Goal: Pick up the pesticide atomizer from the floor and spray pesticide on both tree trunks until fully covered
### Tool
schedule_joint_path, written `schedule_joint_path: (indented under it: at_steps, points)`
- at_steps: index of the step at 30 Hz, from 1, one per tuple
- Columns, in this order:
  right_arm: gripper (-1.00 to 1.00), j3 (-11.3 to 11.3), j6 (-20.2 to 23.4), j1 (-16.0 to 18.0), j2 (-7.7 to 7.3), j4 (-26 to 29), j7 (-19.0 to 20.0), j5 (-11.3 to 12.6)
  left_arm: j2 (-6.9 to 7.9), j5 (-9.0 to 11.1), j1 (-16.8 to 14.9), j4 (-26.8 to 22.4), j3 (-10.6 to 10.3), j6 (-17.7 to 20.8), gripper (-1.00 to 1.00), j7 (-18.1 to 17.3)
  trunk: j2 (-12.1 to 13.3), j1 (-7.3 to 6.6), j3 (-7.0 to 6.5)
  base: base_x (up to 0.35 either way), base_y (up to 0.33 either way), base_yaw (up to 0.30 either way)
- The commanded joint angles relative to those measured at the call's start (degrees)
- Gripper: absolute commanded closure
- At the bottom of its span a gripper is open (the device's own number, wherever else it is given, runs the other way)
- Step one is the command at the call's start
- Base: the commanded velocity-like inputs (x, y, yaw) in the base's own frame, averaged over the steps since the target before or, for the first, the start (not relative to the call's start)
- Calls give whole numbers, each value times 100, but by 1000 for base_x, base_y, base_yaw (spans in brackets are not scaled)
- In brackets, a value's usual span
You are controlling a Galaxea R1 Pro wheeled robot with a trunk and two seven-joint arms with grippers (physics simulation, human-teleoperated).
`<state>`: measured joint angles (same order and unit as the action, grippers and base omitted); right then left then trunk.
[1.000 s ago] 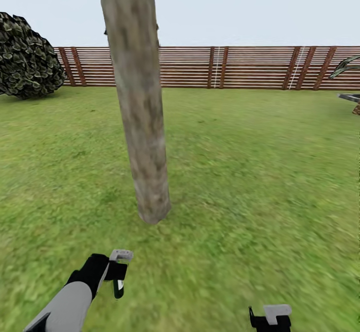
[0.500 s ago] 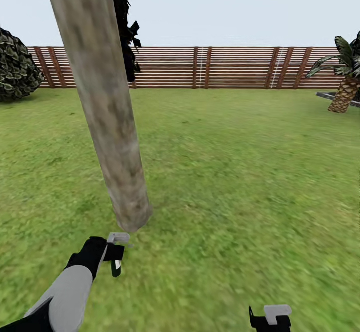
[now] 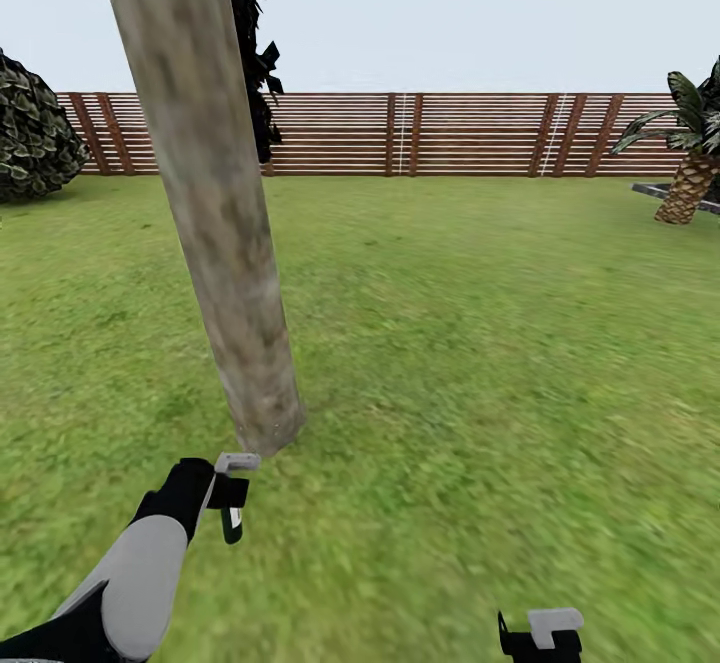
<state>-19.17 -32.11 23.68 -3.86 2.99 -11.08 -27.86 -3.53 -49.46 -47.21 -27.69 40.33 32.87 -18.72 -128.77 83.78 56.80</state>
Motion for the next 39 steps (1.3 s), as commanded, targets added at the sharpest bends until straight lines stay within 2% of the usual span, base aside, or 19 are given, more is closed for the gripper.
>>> schedule_joint_path:
  at_steps: [1,4,6,9,12,14,16,17,19,21,23,24,26,29,31,34,37,39]
  points:
    - [-100,-25,-15,5,-1,-9,-36,-61,-8,-64,-29,-16,45,14,100,-52,-3,-2,5,-18,0,0]
    - [-100,-25,-15,5,-1,-9,-37,-62,-8,-64,-148,-17,44,24,100,-52,-3,-2,5,-7,0,0]
    - [-100,-25,-15,5,-1,-9,-37,-60,-10,-64,-423,-13,45,71,100,-57,-3,-2,5,-1,0,0]
    - [-100,-25,-15,5,-1,-9,-42,-60,4,-78,-610,-9,38,173,100,-58,-3,-2,5,0,0,0]
    - [-100,-25,-15,5,-1,-9,-43,-57,181,-109,-690,-132,29,300,100,-66,-3,-2,5,0,0,0]
    - [-100,-25,-15,5,-1,-9,-43,-55,220,-113,-697,-225,20,374,100,-69,-3,-2,5,0,0,0]
    - [-100,-25,-15,5,-1,-9,-44,-53,14,-99,-726,-255,-108,441,100,-73,-3,-2,5,0,0,20]
    - [-100,-25,-15,5,-1,-9,-44,-53,-267,-92,-836,-284,-253,472,100,-70,-3,-2,5,0,0,230]
    - [-100,-25,-15,5,-1,-9,-44,-53,-270,-79,-898,-295,-280,604,100,-76,-3,-2,5,0,0,178]
    - [-100,-25,-15,5,-1,-9,-44,-53,-42,-66,-921,-414,-279,736,100,-89,-3,-2,5,0,0,35]
    - [-100,-25,-15,5,-1,-9,-44,-53,83,-63,-920,-475,-276,757,100,-201,-3,-2,5,0,0,13]
    - [-100,-25,-15,5,-1,-9,-44,-53,119,-78,-914,-501,-289,767,100,-390,-3,-2,5,0,0,4]
    - [-100,-25,-15,5,-1,-9,-44,-53,69,-90,-923,-514,-290,773,100,-536,-3,-2,5,-53,0,1]
    - [-100,-25,-15,5,-1,-9,-44,-53,-188,-103,-939,-523,-296,768,100,-580,-3,-2,5,-258,0,0]
    - [-100,-25,-15,5,-1,-9,-44,-53,-292,-100,-986,-526,-297,766,100,-586,-3,-2,5,-224,0,0]
    - [-100,-25,-15,5,-1,-9,-44,-53,-277,-112,-1113,-533,-300,790,100,-588,-3,-2,5,-67,0,0]
    - [-100,-25,-15,5,-1,-9,-44,-53,-126,-114,-1203,-1052,-299,1057,100,-596,-3,-2,5,-8,0,0]
    - [-100,-25,-15,6,-1,-9,-44,-53,-98,-108,-1209,-1240,-308,1303,100,-603,-3,-2,5,-1,0,0]
